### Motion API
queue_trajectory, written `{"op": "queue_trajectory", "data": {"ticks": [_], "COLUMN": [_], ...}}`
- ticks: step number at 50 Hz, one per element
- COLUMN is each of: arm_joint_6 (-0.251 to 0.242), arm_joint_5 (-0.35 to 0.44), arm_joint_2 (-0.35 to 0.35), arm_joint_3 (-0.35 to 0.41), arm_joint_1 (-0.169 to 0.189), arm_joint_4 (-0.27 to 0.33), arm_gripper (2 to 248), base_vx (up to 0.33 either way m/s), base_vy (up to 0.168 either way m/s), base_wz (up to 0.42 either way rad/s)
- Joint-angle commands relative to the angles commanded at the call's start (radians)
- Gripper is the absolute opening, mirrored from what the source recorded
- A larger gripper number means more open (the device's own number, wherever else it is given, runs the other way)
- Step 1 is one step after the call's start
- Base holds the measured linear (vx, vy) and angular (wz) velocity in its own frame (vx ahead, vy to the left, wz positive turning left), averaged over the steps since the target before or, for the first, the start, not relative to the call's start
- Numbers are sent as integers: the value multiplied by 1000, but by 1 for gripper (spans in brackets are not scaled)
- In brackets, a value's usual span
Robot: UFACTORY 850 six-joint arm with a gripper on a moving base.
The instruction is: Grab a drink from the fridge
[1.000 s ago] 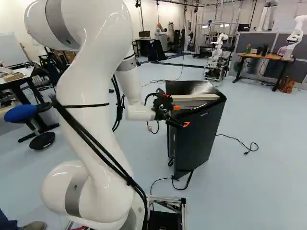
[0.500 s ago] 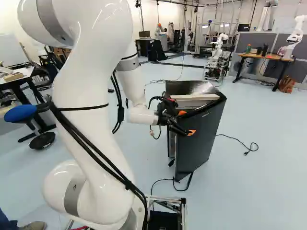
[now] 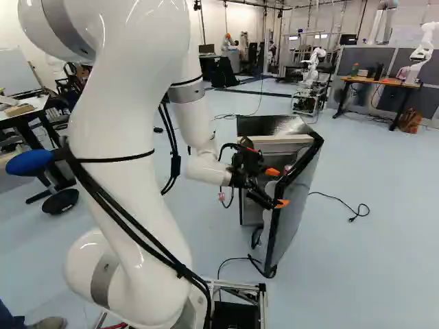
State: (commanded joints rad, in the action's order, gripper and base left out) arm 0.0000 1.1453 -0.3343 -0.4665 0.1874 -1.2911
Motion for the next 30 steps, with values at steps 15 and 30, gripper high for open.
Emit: {"op": "queue_trajectory", "data": {"ticks": [15, 30], "arm_joint_6": [0, 0], "arm_joint_5": [9, 10], "arm_joint_2": [11, -26], "arm_joint_3": [16, -40], "arm_joint_1": [60, 135], "arm_joint_4": [-62, -69], "arm_gripper": [247, 247], "base_vx": [0, 0], "base_vy": [0, 0], "base_wz": [0, 0]}}
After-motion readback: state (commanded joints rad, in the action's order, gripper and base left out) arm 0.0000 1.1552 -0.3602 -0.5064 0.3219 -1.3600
